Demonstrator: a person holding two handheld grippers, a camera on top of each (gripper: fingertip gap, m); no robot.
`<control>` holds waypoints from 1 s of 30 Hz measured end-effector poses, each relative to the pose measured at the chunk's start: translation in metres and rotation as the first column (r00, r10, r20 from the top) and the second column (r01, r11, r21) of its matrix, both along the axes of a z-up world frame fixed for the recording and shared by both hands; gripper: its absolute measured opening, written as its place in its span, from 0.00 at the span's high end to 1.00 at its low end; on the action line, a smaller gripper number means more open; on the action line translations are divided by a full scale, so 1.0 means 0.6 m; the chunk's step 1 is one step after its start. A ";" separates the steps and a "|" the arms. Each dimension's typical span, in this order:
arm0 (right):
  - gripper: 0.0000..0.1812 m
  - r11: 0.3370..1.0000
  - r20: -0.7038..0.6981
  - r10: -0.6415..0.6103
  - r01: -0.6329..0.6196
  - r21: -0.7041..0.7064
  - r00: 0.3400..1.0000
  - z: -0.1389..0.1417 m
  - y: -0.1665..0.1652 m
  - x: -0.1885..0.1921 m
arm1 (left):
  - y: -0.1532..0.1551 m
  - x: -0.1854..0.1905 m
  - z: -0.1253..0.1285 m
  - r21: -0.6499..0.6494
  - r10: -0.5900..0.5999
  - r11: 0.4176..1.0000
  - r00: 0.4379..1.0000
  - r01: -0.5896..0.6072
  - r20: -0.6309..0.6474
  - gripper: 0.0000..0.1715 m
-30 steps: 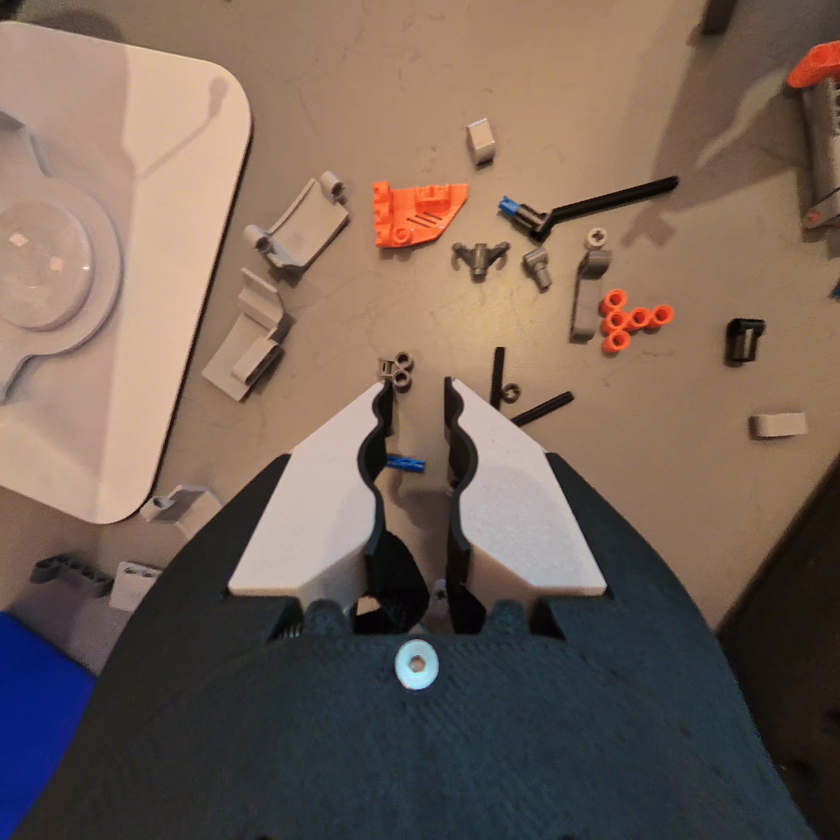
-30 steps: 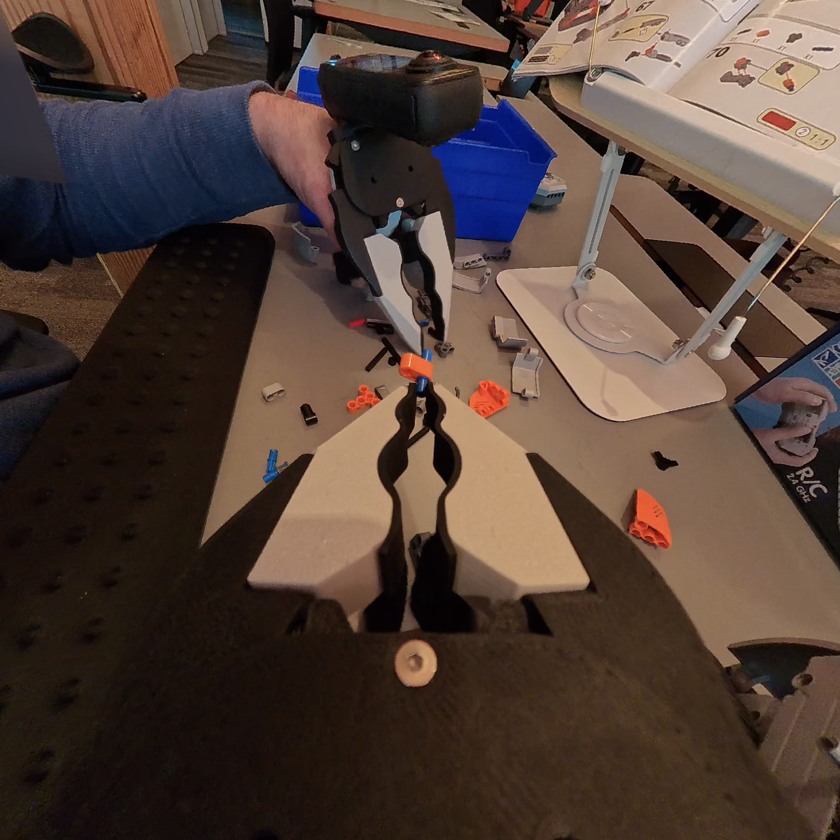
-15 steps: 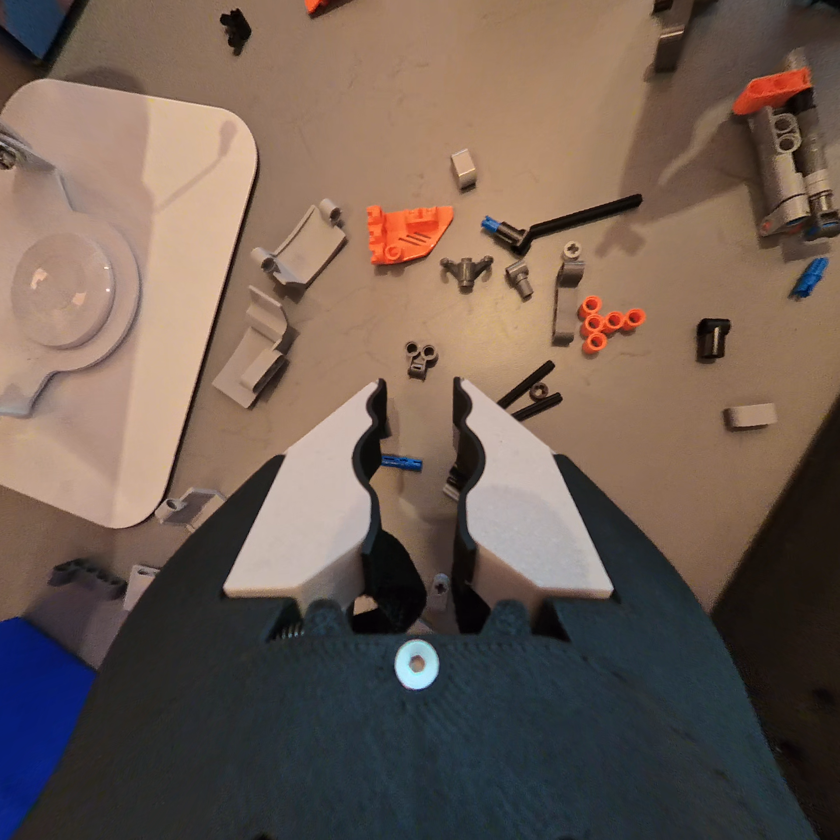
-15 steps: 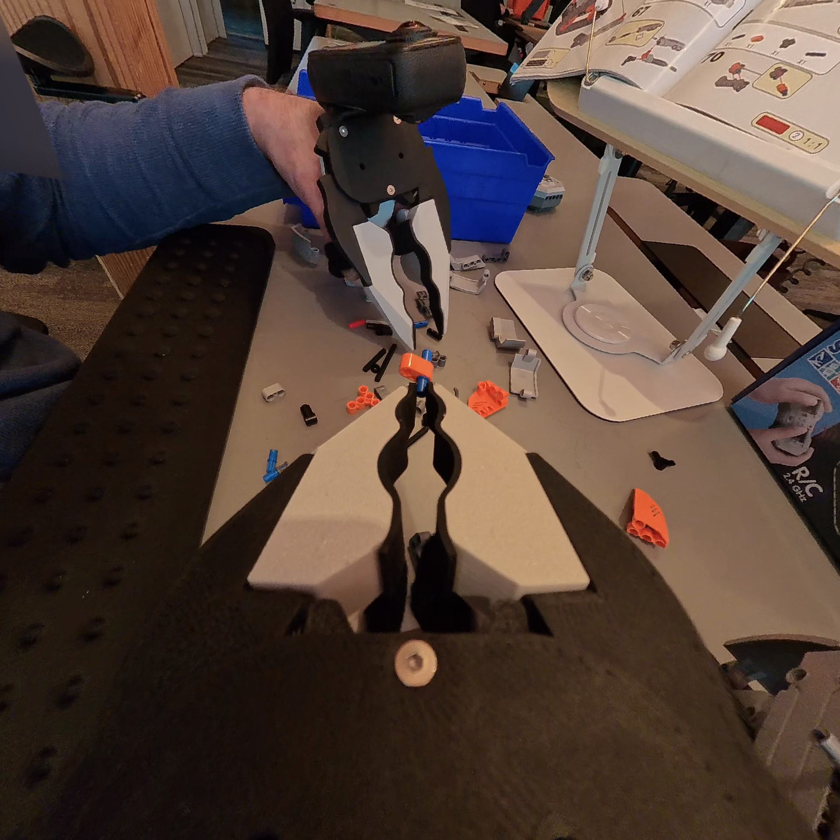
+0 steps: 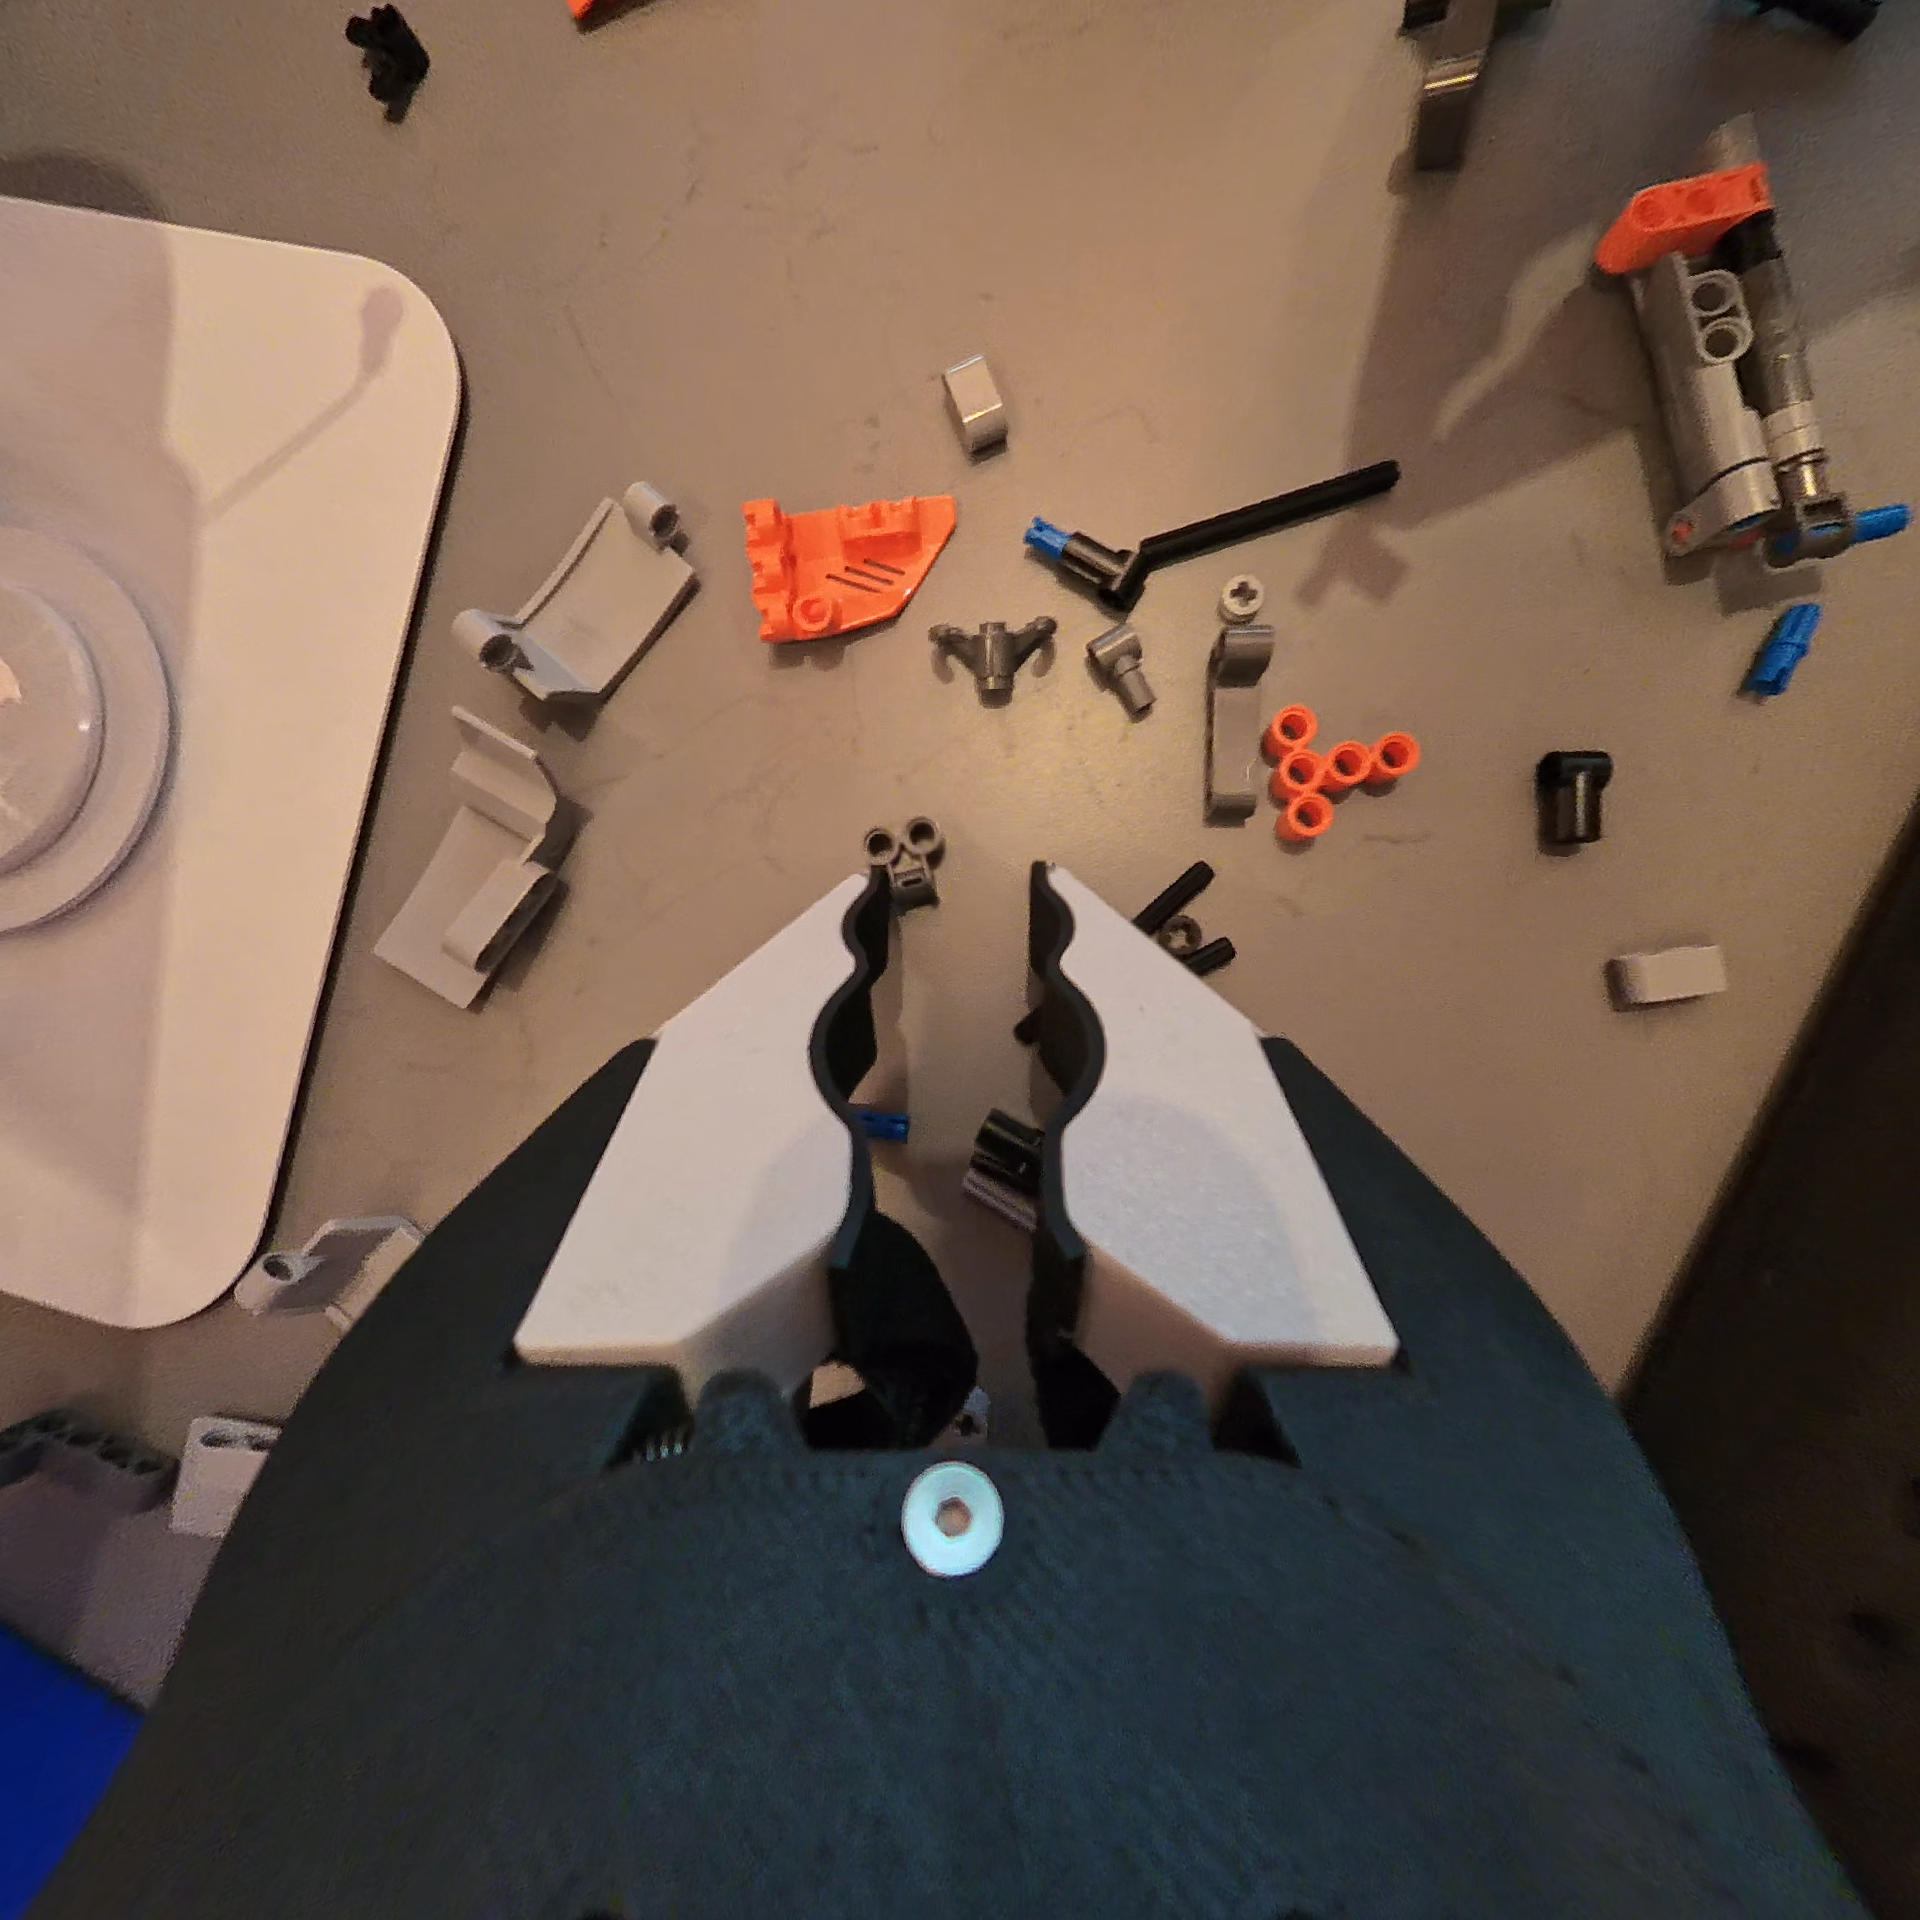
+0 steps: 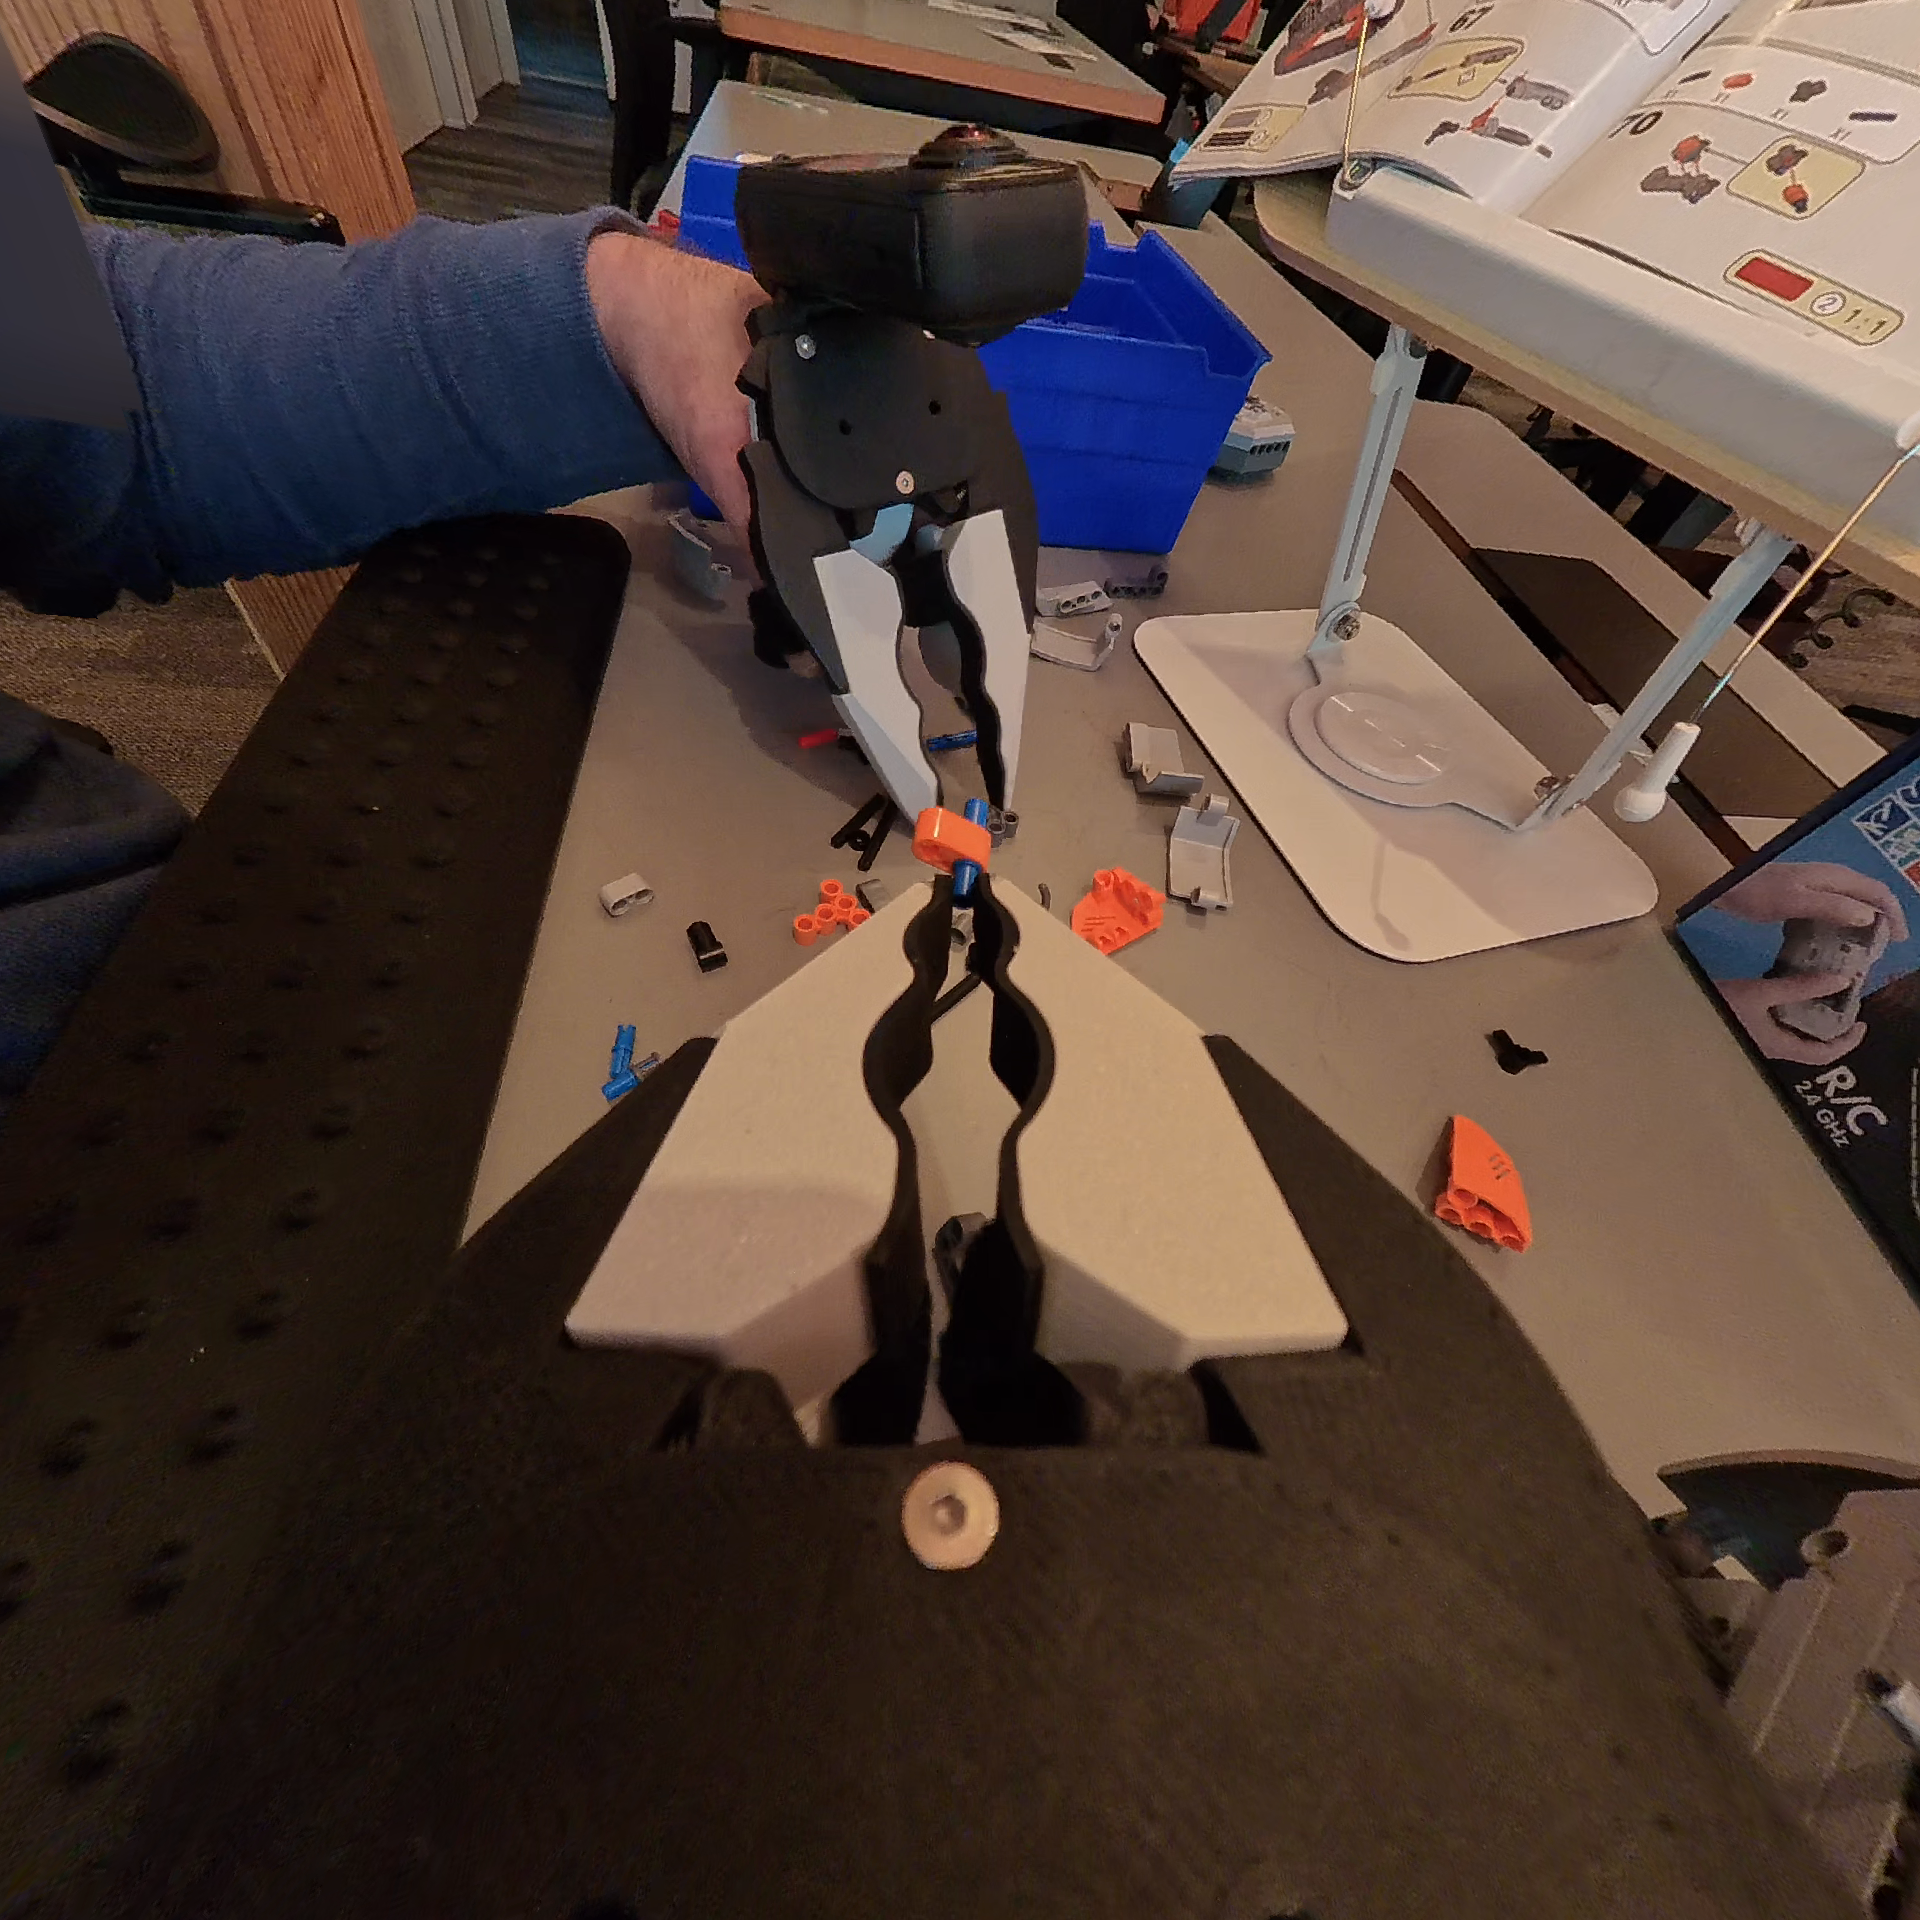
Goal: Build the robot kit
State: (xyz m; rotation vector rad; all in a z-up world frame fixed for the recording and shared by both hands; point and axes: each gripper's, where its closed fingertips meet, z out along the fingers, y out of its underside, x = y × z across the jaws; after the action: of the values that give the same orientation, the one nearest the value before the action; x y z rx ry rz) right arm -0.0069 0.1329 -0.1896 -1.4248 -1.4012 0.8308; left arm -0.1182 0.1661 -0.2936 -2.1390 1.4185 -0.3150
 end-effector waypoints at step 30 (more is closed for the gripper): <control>1.00 1.000 0.001 -0.003 0.003 0.007 1.000 0.001 0.001 0.002 | 0.016 0.005 0.000 0.071 0.047 0.997 0.997 -0.042 -0.068 0.93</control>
State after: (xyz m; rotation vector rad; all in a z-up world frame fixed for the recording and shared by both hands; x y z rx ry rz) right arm -0.0056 0.1335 -0.1890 -1.4217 -1.4015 0.8221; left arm -0.1153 0.1756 -0.2933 -2.1404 1.3976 -0.1735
